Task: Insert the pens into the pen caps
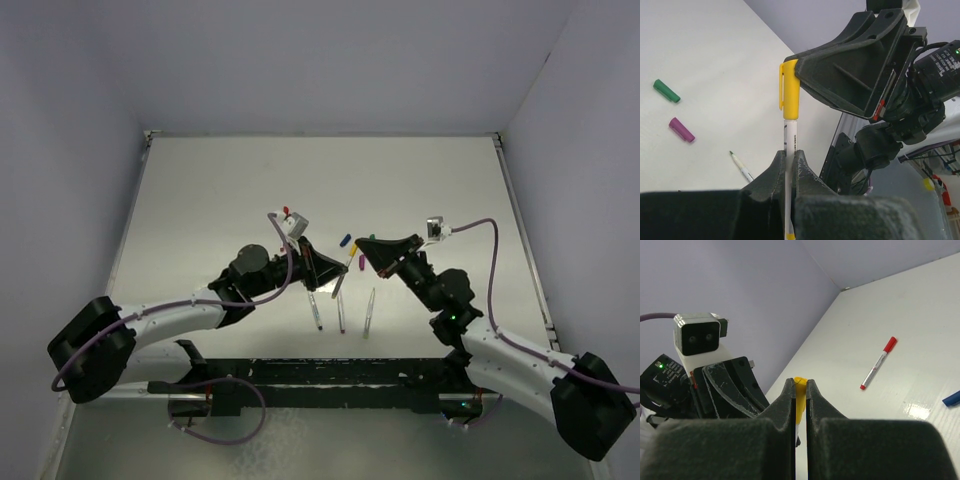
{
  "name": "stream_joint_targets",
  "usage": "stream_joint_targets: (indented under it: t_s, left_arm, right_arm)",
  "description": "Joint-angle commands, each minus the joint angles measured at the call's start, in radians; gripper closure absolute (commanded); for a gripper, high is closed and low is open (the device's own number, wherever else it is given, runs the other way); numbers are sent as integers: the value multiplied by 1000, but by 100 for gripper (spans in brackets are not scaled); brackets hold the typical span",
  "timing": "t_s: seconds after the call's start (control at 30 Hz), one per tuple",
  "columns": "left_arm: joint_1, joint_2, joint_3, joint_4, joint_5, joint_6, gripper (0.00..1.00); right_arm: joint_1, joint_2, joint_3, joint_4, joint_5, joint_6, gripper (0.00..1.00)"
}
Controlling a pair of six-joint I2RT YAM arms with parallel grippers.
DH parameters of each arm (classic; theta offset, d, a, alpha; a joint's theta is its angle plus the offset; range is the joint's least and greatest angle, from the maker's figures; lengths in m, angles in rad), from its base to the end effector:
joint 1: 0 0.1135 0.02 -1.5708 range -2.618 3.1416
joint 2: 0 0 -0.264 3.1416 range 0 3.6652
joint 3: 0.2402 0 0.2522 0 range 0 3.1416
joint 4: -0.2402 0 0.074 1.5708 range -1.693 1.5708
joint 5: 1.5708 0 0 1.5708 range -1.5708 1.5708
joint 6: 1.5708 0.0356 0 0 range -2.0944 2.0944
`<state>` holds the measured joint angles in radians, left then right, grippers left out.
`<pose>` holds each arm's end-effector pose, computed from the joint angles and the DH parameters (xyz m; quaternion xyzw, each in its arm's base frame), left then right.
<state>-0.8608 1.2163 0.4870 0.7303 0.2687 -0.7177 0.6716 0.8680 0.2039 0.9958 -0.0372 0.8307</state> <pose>0.1619 -0.2028 0.2427 0.1446 0.6918 -0.5643 0.4266 0.1423 0.1148 0.2469 0.0310 0.5799 0.5634 0.5876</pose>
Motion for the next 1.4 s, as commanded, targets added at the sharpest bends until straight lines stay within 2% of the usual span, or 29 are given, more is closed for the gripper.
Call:
stream_joint_targets:
  t_s: [0.0,0.37,0.77,0.97,1.07,1.17,1.23,1.3,1.37]
  left_arm:
    - [9,-30,121,168,-80,40,100]
    - [49,-24,209,110,-92,105,100]
    - [124,-15,229,83,-91,115,100]
    - [124,7,251,-53,-64,175,100]
    - [124,21,259,-158,-56,207,100]
    - [124,29,238,-219,-57,218,100]
    - [124,30,220,-250,-70,220,100]
    - [124,34,210,-280,-90,226,100]
    - [124,44,211,-315,-117,235,100]
  right_arm:
    - [23,30,9,-161,-52,-71,100]
    - [68,131,68,-274,-62,-100,100]
    - [91,176,91,-330,-40,-118,100]
    - [92,126,146,-384,41,-170,100]
    - [91,82,215,-462,108,-210,85]
    - [92,40,275,-530,151,-232,63]
    - [91,9,301,-540,175,-248,53]
    - [91,-25,317,-541,205,-264,46]
    - [91,-63,326,-553,235,-274,43]
